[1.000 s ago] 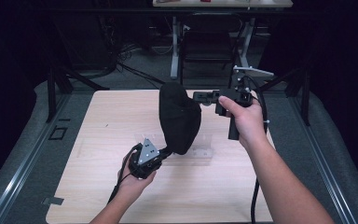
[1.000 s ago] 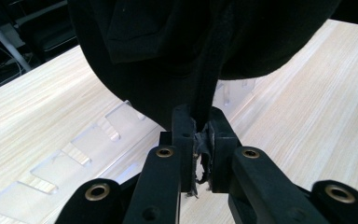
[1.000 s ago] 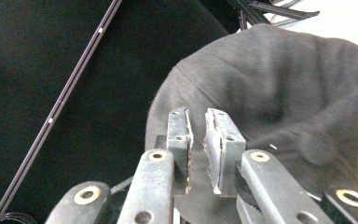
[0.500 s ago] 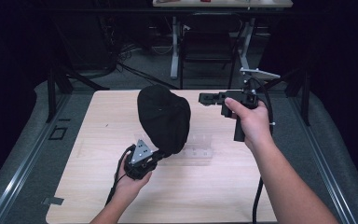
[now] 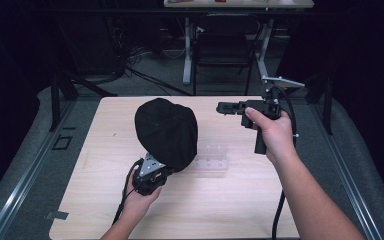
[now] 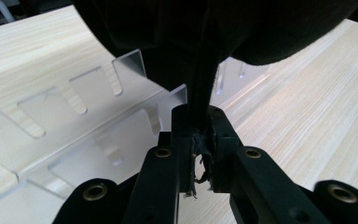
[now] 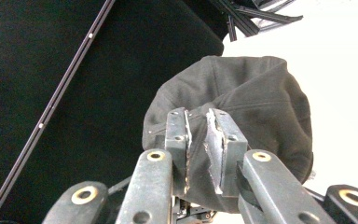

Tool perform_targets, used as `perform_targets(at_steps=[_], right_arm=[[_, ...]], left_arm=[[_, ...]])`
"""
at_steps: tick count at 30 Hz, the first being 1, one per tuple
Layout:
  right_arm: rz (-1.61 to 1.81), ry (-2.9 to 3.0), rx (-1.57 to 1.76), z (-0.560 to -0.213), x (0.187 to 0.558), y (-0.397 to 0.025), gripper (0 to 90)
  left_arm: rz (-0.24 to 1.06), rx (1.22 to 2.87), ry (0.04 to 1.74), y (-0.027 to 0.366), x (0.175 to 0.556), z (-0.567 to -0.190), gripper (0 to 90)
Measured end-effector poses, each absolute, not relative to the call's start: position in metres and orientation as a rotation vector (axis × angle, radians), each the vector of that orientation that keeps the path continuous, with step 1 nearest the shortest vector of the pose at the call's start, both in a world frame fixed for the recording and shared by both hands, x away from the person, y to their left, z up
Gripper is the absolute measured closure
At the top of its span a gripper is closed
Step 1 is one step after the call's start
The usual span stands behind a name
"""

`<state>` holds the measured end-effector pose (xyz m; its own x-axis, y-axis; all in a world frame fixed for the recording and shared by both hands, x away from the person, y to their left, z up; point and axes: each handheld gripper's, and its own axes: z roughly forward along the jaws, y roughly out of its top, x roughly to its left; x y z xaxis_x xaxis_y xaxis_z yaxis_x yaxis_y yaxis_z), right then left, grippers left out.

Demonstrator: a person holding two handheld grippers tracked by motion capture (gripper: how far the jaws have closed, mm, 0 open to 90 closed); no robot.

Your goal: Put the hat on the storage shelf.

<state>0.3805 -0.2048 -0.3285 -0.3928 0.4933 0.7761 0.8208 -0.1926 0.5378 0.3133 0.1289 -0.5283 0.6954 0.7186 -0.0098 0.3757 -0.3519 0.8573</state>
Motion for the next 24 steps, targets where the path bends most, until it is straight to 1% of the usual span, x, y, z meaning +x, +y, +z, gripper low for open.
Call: perform_targets(at_steps=[5,9,11,17,21,24], right_arm=[[-1.607,-1.828,-1.548,-0.329,0.377,-0.208,76.7],[-1.607,-1.833,-1.557,-0.331,0.375,-0.209,75.5],[-1.602,-1.860,-1.566,-0.331,0.374,-0.209,75.1],[-1.599,-1.941,-1.621,-0.333,0.367,-0.211,72.0],[-1.582,-1.996,-1.656,-0.335,0.362,-0.215,70.7],[-1.578,-2.009,-1.665,-0.337,0.357,-0.218,70.4]], left_arm=[[0.420,1.938,0.885,0.135,0.311,-0.536,82.2],[0.444,1.948,0.884,0.138,0.309,-0.536,77.4],[0.459,1.938,0.894,0.140,0.308,-0.536,72.0],[0.421,1.878,0.950,0.157,0.303,-0.534,55.2],[0.426,1.888,0.977,0.168,0.300,-0.532,50.8],[0.427,1.872,0.991,0.177,0.297,-0.530,49.6]])
